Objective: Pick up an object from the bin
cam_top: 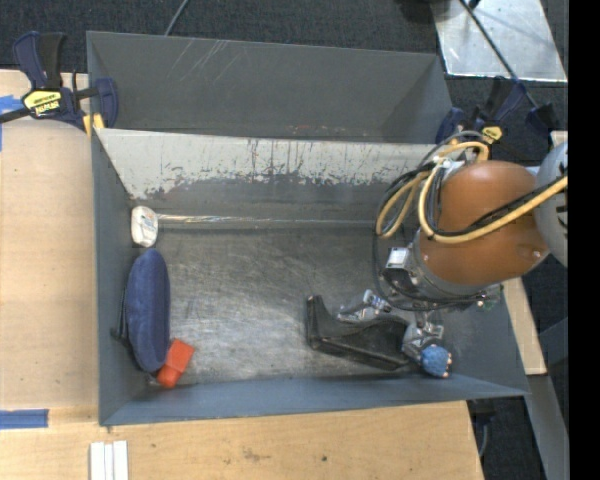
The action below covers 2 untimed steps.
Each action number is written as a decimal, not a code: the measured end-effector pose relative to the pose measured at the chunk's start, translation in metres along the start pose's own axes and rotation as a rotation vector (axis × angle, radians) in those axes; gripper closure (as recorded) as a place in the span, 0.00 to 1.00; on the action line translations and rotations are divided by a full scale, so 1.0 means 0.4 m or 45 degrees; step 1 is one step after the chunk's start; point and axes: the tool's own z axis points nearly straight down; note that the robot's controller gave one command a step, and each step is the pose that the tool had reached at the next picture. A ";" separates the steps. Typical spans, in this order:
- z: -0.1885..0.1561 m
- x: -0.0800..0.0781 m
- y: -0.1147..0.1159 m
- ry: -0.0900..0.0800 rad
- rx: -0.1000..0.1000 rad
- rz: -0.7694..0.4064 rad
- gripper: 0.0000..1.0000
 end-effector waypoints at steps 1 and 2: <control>0.000 0.001 0.001 0.001 -0.001 0.001 1.00; 0.000 -0.043 0.007 -0.014 -0.001 0.013 1.00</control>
Offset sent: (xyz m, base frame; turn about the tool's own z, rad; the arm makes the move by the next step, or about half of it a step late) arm 0.0000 0.0000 0.0000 0.0000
